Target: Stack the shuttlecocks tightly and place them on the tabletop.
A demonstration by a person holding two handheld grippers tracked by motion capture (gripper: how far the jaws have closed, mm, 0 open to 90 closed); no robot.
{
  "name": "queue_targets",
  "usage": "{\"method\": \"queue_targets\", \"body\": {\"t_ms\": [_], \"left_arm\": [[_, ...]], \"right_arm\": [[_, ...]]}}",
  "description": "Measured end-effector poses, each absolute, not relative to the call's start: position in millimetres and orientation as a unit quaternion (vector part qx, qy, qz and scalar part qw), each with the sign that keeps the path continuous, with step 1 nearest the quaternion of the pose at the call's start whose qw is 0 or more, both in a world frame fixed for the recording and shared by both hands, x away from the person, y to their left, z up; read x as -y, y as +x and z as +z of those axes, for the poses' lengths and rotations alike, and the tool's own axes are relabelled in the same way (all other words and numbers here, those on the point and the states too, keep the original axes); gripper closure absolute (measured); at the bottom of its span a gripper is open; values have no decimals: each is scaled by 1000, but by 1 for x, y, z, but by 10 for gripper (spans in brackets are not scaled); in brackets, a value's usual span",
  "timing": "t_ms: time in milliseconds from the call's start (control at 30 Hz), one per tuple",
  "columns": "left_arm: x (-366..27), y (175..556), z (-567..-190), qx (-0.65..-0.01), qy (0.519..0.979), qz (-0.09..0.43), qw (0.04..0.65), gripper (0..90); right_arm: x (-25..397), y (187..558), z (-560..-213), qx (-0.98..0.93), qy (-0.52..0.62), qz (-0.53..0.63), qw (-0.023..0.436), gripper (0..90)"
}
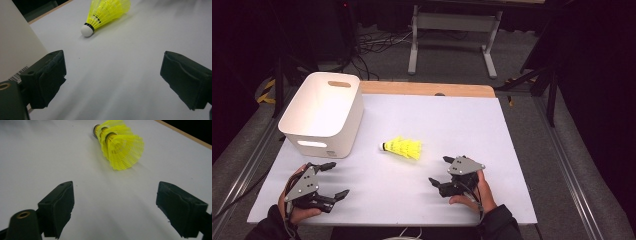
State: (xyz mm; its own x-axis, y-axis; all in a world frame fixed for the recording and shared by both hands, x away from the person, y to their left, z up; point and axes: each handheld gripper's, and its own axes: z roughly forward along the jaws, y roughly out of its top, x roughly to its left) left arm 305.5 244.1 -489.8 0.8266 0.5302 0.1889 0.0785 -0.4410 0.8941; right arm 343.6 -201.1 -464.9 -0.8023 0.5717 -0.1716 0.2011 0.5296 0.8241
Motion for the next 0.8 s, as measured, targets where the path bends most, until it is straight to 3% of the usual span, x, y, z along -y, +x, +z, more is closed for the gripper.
{"method": "queue_targets", "body": {"t_ms": [567, 800], "left_arm": [[-245, 305, -490, -184, 816, 224, 499, 73], [-244, 305, -490, -183, 817, 224, 499, 78]], "right_arm": [[137, 386, -468, -877, 215, 399, 160, 226], [119, 394, -469, -878, 216, 393, 164, 259]]}}
